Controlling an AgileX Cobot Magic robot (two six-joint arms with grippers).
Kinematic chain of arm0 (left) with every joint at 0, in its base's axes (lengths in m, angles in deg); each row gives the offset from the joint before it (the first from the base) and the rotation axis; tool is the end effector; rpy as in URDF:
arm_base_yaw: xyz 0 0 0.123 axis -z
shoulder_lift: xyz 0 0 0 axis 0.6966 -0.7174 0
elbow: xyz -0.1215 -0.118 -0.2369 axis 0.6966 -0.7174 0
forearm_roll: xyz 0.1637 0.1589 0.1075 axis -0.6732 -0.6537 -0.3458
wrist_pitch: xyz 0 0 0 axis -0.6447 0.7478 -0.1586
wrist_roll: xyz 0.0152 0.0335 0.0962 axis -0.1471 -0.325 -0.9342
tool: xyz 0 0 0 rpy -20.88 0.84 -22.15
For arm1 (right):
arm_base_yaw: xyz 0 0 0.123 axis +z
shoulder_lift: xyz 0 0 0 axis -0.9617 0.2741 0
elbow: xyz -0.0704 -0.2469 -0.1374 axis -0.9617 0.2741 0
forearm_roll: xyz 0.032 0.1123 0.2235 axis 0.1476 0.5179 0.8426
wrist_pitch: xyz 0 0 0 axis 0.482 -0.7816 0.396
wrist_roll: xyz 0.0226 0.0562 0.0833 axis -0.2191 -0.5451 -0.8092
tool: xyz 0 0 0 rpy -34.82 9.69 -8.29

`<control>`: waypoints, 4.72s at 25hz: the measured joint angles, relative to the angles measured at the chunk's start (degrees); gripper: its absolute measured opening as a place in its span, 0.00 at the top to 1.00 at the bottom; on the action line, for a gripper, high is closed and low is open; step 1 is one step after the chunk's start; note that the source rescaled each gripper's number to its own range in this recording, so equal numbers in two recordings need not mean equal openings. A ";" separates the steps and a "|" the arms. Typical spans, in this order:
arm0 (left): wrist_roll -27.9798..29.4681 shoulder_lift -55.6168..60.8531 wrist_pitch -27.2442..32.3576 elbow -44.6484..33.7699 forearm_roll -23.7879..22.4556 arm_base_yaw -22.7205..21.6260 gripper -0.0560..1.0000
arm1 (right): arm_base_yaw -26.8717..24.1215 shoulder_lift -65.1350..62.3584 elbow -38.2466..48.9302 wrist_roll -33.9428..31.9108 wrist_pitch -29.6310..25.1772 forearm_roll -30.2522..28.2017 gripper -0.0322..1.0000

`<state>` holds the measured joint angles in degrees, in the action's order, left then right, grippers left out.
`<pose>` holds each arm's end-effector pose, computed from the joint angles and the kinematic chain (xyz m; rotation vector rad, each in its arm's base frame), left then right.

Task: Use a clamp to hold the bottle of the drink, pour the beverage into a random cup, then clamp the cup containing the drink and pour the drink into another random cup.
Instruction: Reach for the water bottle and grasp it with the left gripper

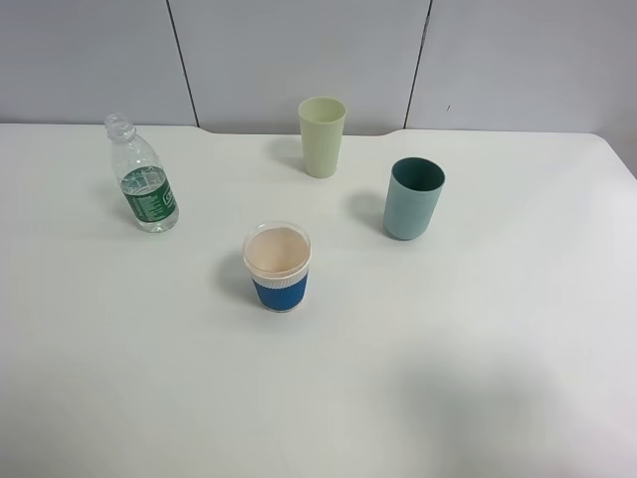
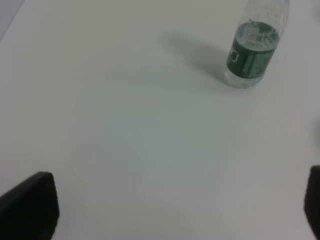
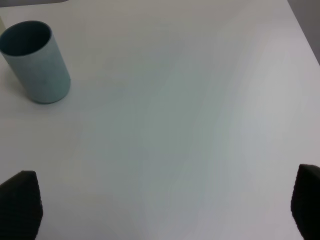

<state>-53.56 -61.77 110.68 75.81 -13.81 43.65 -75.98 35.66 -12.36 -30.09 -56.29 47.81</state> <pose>-0.0011 0.0063 0.2751 -0.1474 2.0136 0.0054 -0.0012 0.0009 0.2734 0.0175 2.0412 -0.0203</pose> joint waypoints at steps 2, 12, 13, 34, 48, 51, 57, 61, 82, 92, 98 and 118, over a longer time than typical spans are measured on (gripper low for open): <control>0.00 0.00 0.00 0.00 0.00 0.00 0.00 | 0.00 0.00 0.00 0.00 0.00 0.00 0.00; 0.00 0.00 0.00 0.00 0.00 0.00 0.00 | 0.00 0.00 0.00 0.00 0.00 0.00 0.00; 0.00 0.00 0.00 0.00 0.00 0.00 0.00 | 0.00 0.00 0.00 0.00 0.00 0.00 0.00; 0.00 0.00 0.00 0.00 0.00 0.00 0.00 | 0.00 0.00 0.00 0.00 0.00 0.00 0.00; 0.00 0.00 0.00 0.00 0.00 0.00 0.00 | 0.00 0.00 0.00 0.00 0.00 0.00 0.00; 0.00 0.00 0.00 0.00 0.00 0.00 0.00 | 0.00 0.00 0.00 0.00 0.00 0.00 0.00; 0.00 0.00 0.00 0.00 0.00 0.00 0.00 | 0.00 0.00 0.00 0.00 0.00 0.00 0.00; 0.00 0.00 0.00 -0.03 0.00 0.00 0.00 | 0.00 0.00 0.00 0.00 0.00 0.00 0.00; 0.00 0.00 0.00 -0.03 0.00 0.00 0.00 | 0.00 0.00 0.00 0.00 0.00 0.00 0.00; 0.00 0.00 0.00 -0.03 0.00 0.00 0.00 | 0.00 0.00 0.00 0.00 0.00 0.00 0.00; 0.00 0.00 0.00 -0.03 0.00 0.00 0.00 | 0.00 0.00 0.00 0.00 0.00 0.00 0.00; 0.00 -0.75 0.00 -0.03 0.06 0.00 0.00 | 0.00 0.00 0.00 0.00 0.00 0.00 0.00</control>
<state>-53.56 -62.52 110.68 75.78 -13.75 43.65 -75.98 35.66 -12.36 -30.09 -56.29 47.81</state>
